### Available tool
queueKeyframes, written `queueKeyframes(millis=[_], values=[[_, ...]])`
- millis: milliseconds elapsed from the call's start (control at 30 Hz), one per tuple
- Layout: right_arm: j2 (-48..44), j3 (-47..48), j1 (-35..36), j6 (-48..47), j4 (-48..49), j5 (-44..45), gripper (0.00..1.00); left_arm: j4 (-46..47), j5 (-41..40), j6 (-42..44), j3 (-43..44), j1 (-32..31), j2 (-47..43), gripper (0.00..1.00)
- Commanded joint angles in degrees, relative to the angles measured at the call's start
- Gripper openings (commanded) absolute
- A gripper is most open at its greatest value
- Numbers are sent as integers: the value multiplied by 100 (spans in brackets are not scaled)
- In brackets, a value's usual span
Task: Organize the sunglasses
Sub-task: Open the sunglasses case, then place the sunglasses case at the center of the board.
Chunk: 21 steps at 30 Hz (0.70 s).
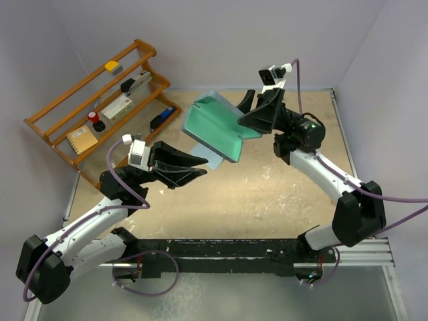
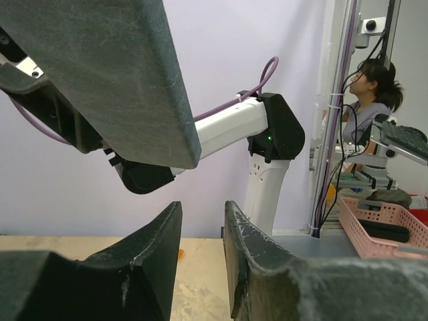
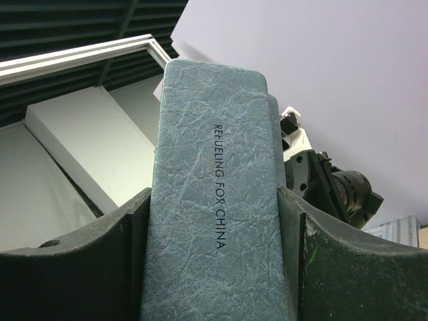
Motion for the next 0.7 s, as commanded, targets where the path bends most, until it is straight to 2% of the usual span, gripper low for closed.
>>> queueKeyframes(millis=[0, 167, 467, 567, 667], values=[[-225, 194, -42, 45, 1221, 249, 0, -321, -49, 283, 139, 13, -86, 30], [-229, -40, -380, -70, 1153, -113, 0, -1708, -535, 1126, 203, 13, -248, 30], [-67, -583, -1072, -472, 864, -766, 0, -2844, -1736, 1665, 149, 15, -400, 31], [-218, -717, -1202, -1381, -381, -1129, 0, -2973, -2093, 1699, 103, 13, -356, 31], [-476, -700, -1222, -3073, -2536, -1266, 0, -3077, -2303, 1702, 20, 13, -318, 31]])
